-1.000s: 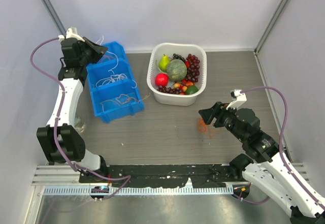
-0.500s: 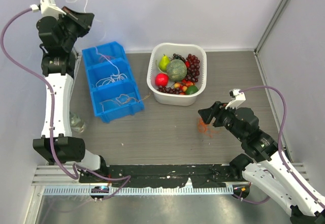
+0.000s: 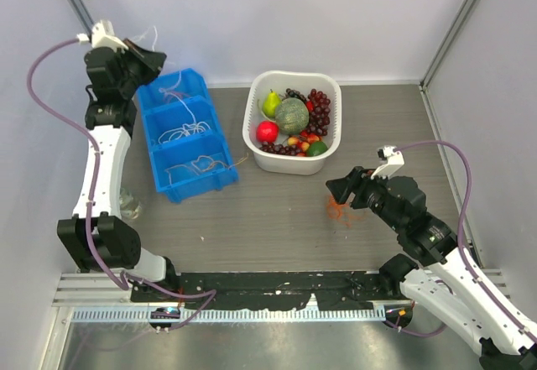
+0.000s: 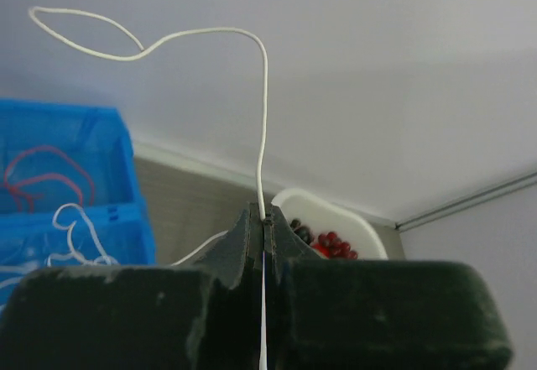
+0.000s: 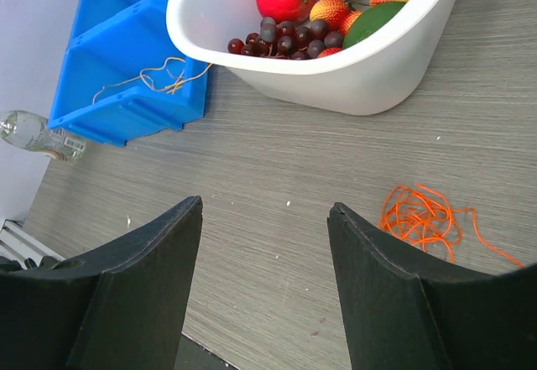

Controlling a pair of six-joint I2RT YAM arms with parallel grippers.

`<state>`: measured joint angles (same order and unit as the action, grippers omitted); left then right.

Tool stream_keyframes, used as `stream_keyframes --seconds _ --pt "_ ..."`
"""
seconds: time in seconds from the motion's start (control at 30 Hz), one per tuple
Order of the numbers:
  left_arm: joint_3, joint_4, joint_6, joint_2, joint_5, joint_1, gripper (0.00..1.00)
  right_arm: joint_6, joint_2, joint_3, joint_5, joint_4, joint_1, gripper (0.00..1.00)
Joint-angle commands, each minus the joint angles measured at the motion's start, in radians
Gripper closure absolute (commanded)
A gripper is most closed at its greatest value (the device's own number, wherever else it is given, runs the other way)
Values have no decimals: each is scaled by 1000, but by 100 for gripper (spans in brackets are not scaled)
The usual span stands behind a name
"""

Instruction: Untangle the cables

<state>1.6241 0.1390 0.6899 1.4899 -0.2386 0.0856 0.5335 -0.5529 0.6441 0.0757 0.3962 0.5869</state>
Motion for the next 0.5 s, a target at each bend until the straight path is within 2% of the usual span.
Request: stream_keyframes --seconds 0.0,0.2,0.3,0.4,0.47 --pt "-177 -82 -10 -72 9 0 100 11 -12 12 -11 -60 -4 34" --pt "-361 -107 3 -161 18 0 100 22 -19 -4 -27 -79 -4 34" --pt "-418 -85 6 -186 74 -1 100 25 -36 -12 -33 -94 -4 34" --pt "-396 80 66 -130 227 -3 100 28 -53 -12 -50 -117 -4 34" --pt "-347 177 134 -61 231 -1 100 33 -56 -14 -53 -122 -4 34"
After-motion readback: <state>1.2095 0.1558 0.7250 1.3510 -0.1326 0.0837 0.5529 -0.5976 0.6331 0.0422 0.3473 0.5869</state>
